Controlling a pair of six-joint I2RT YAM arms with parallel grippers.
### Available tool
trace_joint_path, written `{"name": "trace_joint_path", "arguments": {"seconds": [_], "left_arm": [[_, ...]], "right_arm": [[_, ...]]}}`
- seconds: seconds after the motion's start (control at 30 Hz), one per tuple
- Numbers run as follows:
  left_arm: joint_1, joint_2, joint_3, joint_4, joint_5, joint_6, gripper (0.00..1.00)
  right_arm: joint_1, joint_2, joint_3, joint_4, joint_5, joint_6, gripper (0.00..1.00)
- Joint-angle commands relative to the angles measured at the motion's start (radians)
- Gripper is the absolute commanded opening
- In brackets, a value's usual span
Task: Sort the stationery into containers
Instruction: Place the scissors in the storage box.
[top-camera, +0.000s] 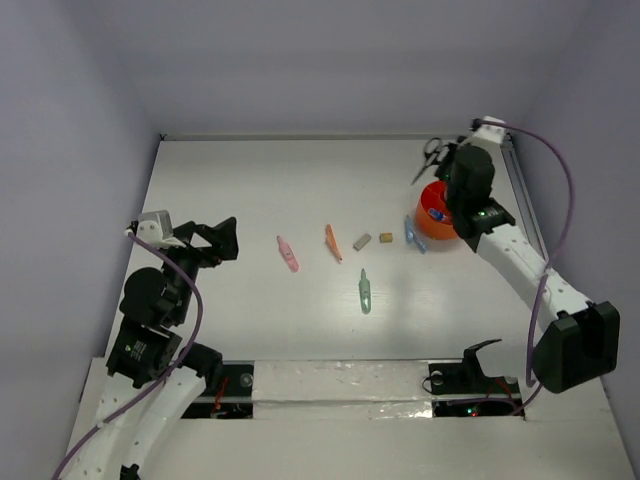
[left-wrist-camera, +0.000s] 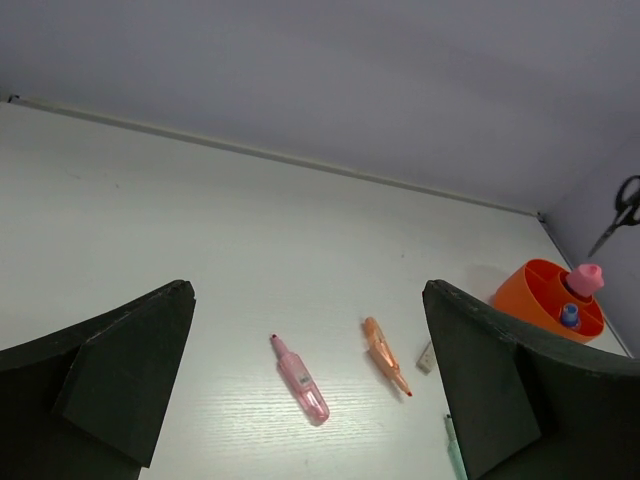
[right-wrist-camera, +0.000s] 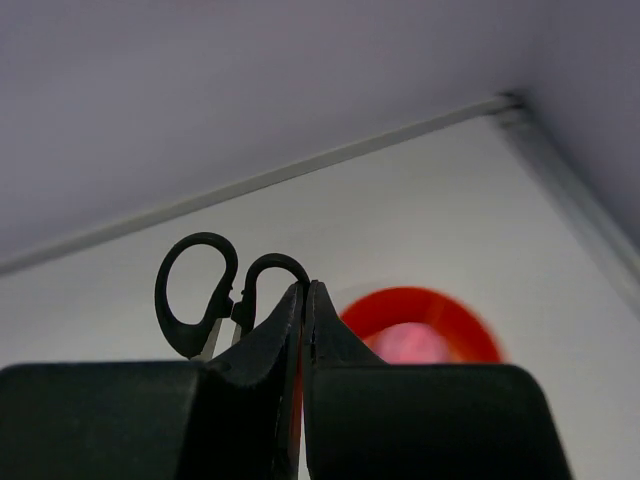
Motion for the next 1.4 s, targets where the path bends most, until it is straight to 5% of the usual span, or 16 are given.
{"name": "trace_joint_path", "arguments": {"seconds": [0.0, 0.3, 0.87, 1.37], "left_arm": [[-0.021, -0.015, -0.002, 0.042, 0.005, 0.008, 0.99], [-0.102, -0.009, 0.000, 0.028, -0.012, 0.010, 0.99], [-0.133, -0.031, 0.001, 0.026, -0.027, 0.013, 0.99], [-0.133, -0.019, 0.003, 0.022, -0.039, 0.016, 0.99]], "right_arm": [[-0.129, -0.048, -0.053, 0.009, 0.164, 0.017, 0.00], [-0.355, -0.065, -0.021, 0.072, 0.293, -0.131, 0.00], [-0.312, 0.190, -0.066, 0.314, 0.400, -0.386, 0.00], [-0.262, 0.328, -0.099, 0.460, 0.448, -0.408, 0.00]]}}
